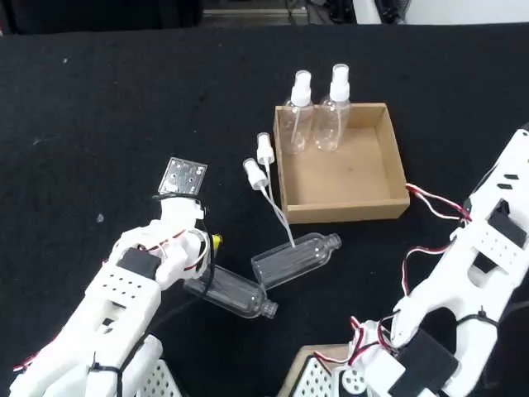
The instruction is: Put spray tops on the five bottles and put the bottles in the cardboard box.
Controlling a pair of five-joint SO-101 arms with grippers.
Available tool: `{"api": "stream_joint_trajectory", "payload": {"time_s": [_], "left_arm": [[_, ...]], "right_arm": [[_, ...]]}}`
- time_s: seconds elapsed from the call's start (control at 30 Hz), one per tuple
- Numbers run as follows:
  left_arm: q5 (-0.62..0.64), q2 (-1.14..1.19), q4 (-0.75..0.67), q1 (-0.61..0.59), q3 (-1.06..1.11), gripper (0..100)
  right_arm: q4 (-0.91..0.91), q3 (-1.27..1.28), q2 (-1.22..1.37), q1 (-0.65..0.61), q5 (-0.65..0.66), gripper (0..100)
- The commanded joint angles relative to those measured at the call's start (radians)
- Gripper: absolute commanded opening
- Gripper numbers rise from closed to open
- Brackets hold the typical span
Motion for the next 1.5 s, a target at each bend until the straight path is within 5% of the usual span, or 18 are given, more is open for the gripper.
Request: {"api": "stream_joint_trajectory", "payload": {"time_s": [0.0, 0.27, 1.07, 1.3, 1.47], "left_arm": [[-0.009, -0.020, 0.002, 0.001, -0.013, 18], [-0.009, -0.020, 0.005, 0.001, -0.013, 18], [-0.009, -0.020, 0.002, 0.001, -0.013, 18], [-0.009, -0.020, 0.000, 0.001, -0.013, 18], [-0.009, -0.020, 0.000, 0.001, -0.013, 18]], "right_arm": [[-0.043, -0.001, 0.001, 0.021, -0.011, 1.1], [-0.259, 0.091, 0.071, 0.021, -0.037, 1.1], [-0.255, 0.140, 0.081, 0.066, -0.041, 1.4], [-0.256, 0.182, 0.073, 0.044, -0.046, 19.3], [-0.261, 0.191, 0.071, 0.032, -0.046, 20.4]]}}
